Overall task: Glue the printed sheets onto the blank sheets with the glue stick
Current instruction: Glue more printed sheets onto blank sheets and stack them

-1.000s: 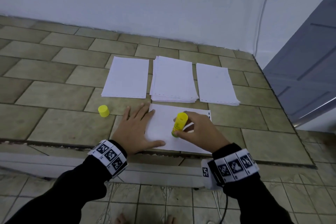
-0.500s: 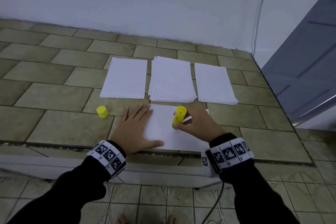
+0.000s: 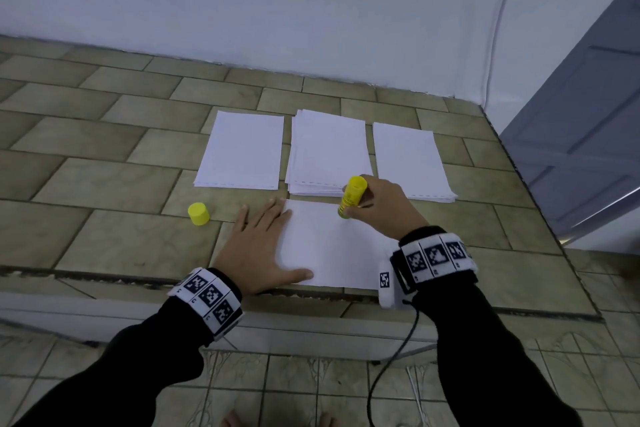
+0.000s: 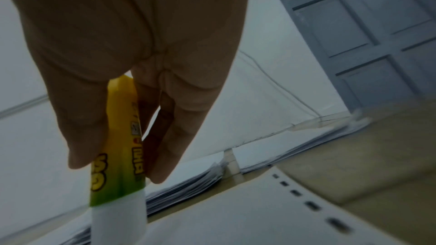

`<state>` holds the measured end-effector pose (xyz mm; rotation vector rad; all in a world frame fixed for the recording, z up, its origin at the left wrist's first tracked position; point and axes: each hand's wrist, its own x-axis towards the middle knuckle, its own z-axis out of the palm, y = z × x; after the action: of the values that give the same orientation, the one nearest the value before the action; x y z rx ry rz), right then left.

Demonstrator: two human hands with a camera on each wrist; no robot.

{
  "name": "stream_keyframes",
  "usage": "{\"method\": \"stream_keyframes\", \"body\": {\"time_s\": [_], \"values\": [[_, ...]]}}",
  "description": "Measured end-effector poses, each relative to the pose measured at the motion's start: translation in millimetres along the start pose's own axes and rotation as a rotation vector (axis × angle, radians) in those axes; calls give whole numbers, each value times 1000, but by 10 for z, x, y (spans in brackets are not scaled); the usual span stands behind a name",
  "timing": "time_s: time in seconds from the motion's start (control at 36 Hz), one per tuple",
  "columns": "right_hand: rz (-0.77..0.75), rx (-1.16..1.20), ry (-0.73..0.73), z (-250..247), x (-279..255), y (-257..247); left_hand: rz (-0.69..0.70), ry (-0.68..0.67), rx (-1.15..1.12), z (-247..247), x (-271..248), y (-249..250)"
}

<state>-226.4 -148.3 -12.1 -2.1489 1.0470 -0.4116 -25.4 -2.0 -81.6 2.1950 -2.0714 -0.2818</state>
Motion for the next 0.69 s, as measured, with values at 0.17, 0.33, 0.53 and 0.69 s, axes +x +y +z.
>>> {"method": "stream_keyframes", "body": {"time_s": [0.17,0.33,0.53,0.69], "values": [[19,73,-8,-152,-496,177,-15,-4,13,-4,-11,3],[-3,92,-27,-283,-817,351,-38,-23,6,-15,-3,22],[-12,73,-35,-293,-908,441,-33,-17,1,5,14,6],[-13,44,-45,-345,-714,443,-29,-33,18,6,14,17]]}}
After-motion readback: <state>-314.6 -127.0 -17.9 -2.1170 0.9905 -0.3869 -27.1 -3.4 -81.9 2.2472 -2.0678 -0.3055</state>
